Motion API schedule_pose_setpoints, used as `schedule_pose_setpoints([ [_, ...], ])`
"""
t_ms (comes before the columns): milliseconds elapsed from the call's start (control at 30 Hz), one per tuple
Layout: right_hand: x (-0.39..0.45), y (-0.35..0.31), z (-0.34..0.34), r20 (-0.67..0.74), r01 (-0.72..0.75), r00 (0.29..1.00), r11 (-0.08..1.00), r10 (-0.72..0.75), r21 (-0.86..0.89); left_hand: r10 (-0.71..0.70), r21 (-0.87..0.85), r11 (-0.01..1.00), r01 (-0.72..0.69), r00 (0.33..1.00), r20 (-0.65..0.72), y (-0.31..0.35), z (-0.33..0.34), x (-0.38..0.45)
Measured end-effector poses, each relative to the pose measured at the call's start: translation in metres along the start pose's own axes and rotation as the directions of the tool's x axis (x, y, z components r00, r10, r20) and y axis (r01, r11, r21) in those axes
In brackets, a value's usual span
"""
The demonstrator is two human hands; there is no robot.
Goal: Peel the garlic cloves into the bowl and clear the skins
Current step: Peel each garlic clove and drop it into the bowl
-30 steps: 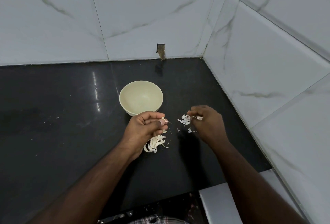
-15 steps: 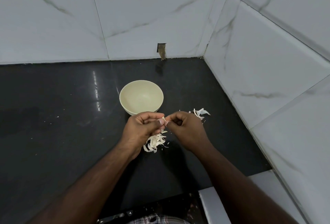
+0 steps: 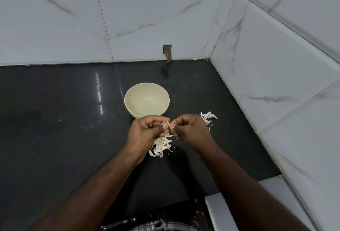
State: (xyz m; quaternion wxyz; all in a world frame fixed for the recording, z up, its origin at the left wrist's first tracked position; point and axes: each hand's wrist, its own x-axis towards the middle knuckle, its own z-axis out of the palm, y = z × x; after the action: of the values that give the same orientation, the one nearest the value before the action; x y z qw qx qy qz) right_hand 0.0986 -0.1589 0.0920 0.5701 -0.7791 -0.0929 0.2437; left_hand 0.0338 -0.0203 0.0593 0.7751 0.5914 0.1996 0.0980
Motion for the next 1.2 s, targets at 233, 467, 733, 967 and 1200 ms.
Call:
schedule_pose_setpoints([
  [233,0.003,-0.004,0.000,0.078,-0.133,0.989,0.978,0.122,0.161,-0.039,-0.056,0.998,0.040,0.999,0.036,0.001,-0.001,-0.002],
  [467,0.005,-0.005,0.000,0.154,-0.227,0.969,0.947,0.195,0.229,-0.188,-0.161,0.965,0.207,0.974,0.128,0.004,-0.004,-0.001],
  [733,0.007,0.001,0.003,0.097,-0.141,0.988,0.964,0.122,0.226,-0.226,-0.193,0.948,0.252,0.963,0.150,0.005,-0.004,0.001],
  [967,0.007,0.005,0.002,0.057,-0.028,0.998,0.998,0.025,0.064,-0.207,-0.133,0.967,0.218,0.974,0.090,0.004,0.002,0.004],
  [1200,0.017,0.015,-0.009,-0.135,0.031,0.990,0.993,-0.046,-0.114,-0.224,-0.109,0.967,0.232,0.971,0.083,0.003,0.001,0.004],
])
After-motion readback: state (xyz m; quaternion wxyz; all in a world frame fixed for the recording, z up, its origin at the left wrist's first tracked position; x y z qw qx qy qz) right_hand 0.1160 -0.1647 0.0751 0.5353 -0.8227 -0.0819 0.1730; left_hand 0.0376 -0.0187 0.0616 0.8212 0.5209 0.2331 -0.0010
